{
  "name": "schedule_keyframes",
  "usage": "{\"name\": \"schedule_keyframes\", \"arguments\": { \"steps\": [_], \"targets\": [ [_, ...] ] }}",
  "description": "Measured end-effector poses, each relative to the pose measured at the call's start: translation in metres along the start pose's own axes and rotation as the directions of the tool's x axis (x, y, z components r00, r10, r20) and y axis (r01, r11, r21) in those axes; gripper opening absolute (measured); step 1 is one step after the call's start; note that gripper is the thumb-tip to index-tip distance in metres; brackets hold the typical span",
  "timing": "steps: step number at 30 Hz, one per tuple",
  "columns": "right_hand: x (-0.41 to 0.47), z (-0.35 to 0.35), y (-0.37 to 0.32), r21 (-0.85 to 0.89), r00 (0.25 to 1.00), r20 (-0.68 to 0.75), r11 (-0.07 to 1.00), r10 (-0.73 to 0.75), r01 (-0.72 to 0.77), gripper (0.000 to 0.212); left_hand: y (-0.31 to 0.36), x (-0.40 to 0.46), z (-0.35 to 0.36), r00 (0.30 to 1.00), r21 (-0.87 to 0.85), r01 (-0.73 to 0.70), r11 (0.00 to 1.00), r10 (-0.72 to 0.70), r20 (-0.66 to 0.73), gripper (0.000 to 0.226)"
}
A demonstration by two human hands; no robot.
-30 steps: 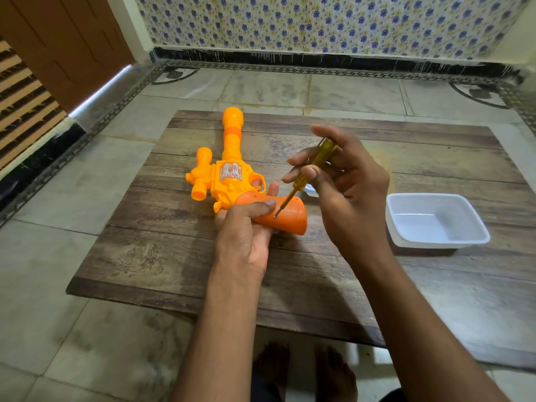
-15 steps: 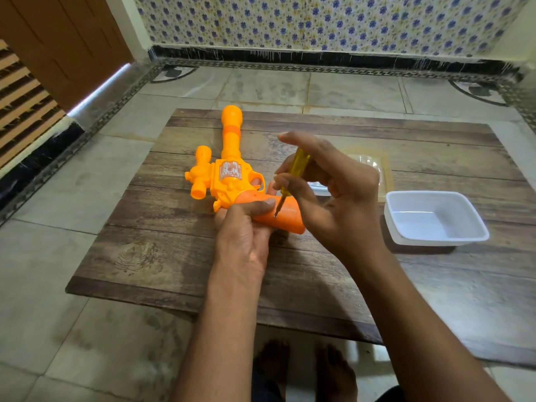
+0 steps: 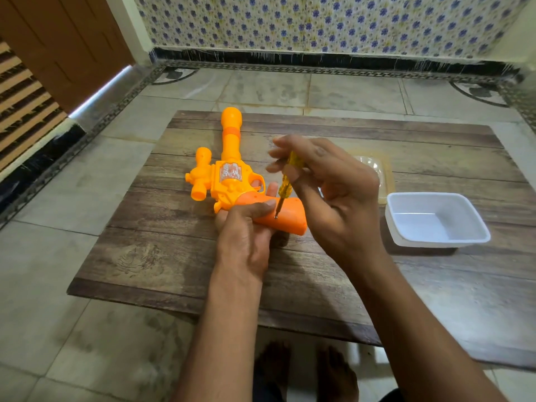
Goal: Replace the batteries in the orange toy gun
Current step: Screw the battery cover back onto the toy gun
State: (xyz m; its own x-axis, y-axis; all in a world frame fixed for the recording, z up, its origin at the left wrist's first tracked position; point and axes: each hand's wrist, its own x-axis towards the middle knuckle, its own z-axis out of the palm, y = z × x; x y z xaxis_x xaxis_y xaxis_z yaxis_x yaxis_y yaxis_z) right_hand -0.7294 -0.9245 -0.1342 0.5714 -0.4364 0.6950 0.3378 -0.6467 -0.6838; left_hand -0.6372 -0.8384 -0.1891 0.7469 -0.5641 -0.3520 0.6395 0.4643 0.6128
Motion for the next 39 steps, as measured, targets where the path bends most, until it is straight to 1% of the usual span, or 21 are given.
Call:
{"name": "schedule_keyframes", "arguments": {
  "steps": [2,3,5,7,9,11,12,15,17,19,21,22,24,26,28,29,31,34,36,37,39],
  "targets": [
    [0.001,0.0,0.0,0.054,1.0,0.01,0.998,0.022,-0.023,0.033,0.001,0.001,0.0,1.0,-0.022,-0.012,1.0,0.011,-0.017,0.106],
    [0.002,-0.001,0.0,0.046,1.0,0.008,0.999,0.019,-0.02,0.032,0.0,0.001,0.0,1.0,-0.028,-0.016,0.999,0.015,-0.022,0.108],
    [0.003,-0.001,0.0,-0.028,1.0,-0.008,1.0,0.001,-0.001,0.027,-0.001,0.002,-0.001,0.999,-0.039,-0.022,0.999,0.021,-0.024,0.109],
    [0.003,-0.001,-0.001,-0.082,1.0,-0.029,0.997,-0.001,-0.001,0.025,-0.001,0.001,-0.001,1.0,-0.028,-0.022,0.999,0.022,0.004,0.109],
    [0.002,-0.002,-0.001,-0.049,1.0,-0.021,0.999,0.016,-0.017,0.024,-0.001,0.002,-0.003,1.0,-0.025,-0.019,1.0,0.019,0.009,0.104],
    [0.002,-0.004,0.0,0.027,0.999,0.01,0.999,0.045,-0.045,0.026,-0.002,0.003,-0.003,1.0,-0.03,-0.013,0.999,0.013,-0.012,0.099],
    [0.003,-0.004,0.0,0.037,0.998,0.014,0.998,0.055,-0.056,0.027,-0.002,0.004,-0.002,1.0,-0.035,-0.014,0.999,0.013,-0.023,0.097],
    [0.005,-0.005,0.001,-0.057,0.997,-0.038,0.996,0.063,-0.065,0.025,-0.002,0.005,-0.003,0.999,-0.041,-0.021,0.999,0.019,-0.041,0.087],
    [0.005,-0.006,0.0,-0.099,0.997,-0.057,0.994,0.048,-0.053,0.025,-0.002,0.005,-0.005,0.999,-0.039,-0.019,0.999,0.018,-0.027,0.085],
    [0.004,-0.008,-0.001,-0.054,0.998,-0.019,0.997,0.051,-0.052,0.024,-0.003,0.005,-0.005,1.0,-0.042,-0.013,0.999,0.013,-0.006,0.085],
    [0.004,-0.009,-0.001,0.022,0.997,0.044,0.998,0.064,-0.065,0.032,-0.003,0.004,-0.003,0.999,-0.036,-0.016,0.999,0.015,-0.04,0.078],
    [0.004,-0.01,-0.001,0.043,0.995,0.071,0.997,0.066,-0.069,0.036,-0.002,0.004,-0.002,0.999,-0.031,-0.017,0.999,0.016,-0.043,0.079],
    [0.006,-0.009,-0.002,0.026,0.995,0.086,0.998,0.051,-0.053,0.039,-0.003,0.003,0.0,1.0,-0.023,-0.011,1.0,0.01,-0.029,0.091],
    [0.005,-0.006,-0.002,-0.059,0.998,0.046,0.998,0.031,-0.028,0.031,-0.003,0.003,0.0,1.0,-0.015,-0.012,1.0,0.012,-0.02,0.099],
    [0.004,-0.006,-0.002,-0.12,1.0,0.001,0.992,0.03,-0.029,0.025,-0.003,0.003,-0.002,1.0,-0.026,-0.014,1.0,0.014,0.0,0.101],
    [0.004,-0.006,-0.003,-0.118,0.999,-0.005,0.992,0.033,-0.034,0.024,-0.003,0.004,-0.003,1.0,-0.028,-0.015,0.999,0.015,0.01,0.101],
    [0.003,-0.009,-0.003,-0.036,0.999,0.021,0.998,0.049,-0.048,0.023,-0.004,0.005,-0.004,1.0,-0.031,-0.007,0.999,0.008,0.01,0.099],
    [0.004,-0.012,-0.001,0.023,0.996,0.058,0.998,0.063,-0.064,0.033,-0.004,0.007,-0.005,1.0,-0.05,-0.013,0.999,0.012,-0.009,0.093],
    [0.004,-0.01,0.0,-0.017,0.997,0.042,0.998,0.065,-0.064,0.026,-0.005,0.008,-0.004,1.0,-0.049,-0.019,0.999,0.019,-0.012,0.096],
    [0.005,-0.01,-0.001,-0.062,0.998,0.018,0.996,0.06,-0.059,0.022,-0.005,0.008,-0.004,1.0,-0.053,-0.018,0.998,0.018,-0.011,0.095],
    [0.005,-0.01,-0.001,-0.137,0.998,-0.033,0.989,0.046,-0.05,0.02,-0.006,0.008,-0.006,1.0,-0.063,-0.014,0.998,0.015,0.014,0.09]
  ]
}}
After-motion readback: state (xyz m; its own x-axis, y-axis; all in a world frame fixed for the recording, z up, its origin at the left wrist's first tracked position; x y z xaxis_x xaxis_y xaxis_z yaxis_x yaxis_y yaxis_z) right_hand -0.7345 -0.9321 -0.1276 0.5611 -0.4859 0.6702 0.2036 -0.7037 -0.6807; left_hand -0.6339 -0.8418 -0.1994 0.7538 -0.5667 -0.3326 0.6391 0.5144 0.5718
